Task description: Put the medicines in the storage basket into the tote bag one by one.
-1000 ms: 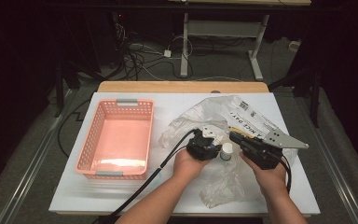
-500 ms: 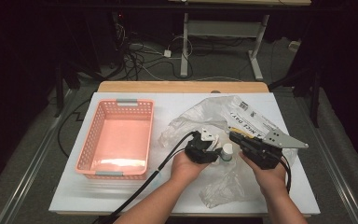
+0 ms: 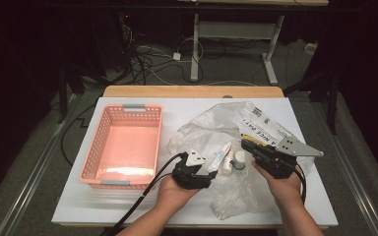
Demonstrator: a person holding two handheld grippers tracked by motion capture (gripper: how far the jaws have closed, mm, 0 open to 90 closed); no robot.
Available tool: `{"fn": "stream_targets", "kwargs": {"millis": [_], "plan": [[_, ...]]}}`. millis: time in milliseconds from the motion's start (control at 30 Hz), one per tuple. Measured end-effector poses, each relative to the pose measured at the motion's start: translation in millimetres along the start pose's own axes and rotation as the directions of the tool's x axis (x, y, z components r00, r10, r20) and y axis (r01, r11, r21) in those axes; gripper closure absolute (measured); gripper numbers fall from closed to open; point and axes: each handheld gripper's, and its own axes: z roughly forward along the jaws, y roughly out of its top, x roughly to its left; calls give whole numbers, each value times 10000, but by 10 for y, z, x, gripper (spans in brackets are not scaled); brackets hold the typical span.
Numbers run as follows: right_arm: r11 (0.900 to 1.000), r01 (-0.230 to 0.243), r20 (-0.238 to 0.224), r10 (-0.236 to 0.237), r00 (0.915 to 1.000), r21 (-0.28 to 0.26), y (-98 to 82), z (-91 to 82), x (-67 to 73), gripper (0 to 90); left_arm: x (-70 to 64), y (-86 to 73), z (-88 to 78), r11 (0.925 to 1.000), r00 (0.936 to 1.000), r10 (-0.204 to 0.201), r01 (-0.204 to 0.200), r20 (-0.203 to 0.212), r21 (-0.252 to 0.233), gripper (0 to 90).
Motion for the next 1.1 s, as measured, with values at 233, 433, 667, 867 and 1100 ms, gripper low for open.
{"fn": "stream_targets", "kwargs": {"millis": [233,433,667,867,1100], "plan": [[10000,26,-9,-26,10000,67,-8,7,13,900,61,-256,-114,9981,9998,-190,188,21,583,254],[9999,56,1,-56,10000,115,-18,14,14,900,47,-404,-87,9910,9999,73,-59,-102,1339,209],[9997,84,-23,-84,10000,224,-31,52,33,900,-10,-285,106,9869,9974,325,-220,-636,1598,187],[9997,-14,-1,14,10000,247,-40,60,35,900,-45,-307,87,9901,9976,650,-617,-222,1257,612],[9998,-80,87,78,9999,205,-32,39,21,900,-51,-319,81,9906,9976,692,-683,-43,1186,879]]}}
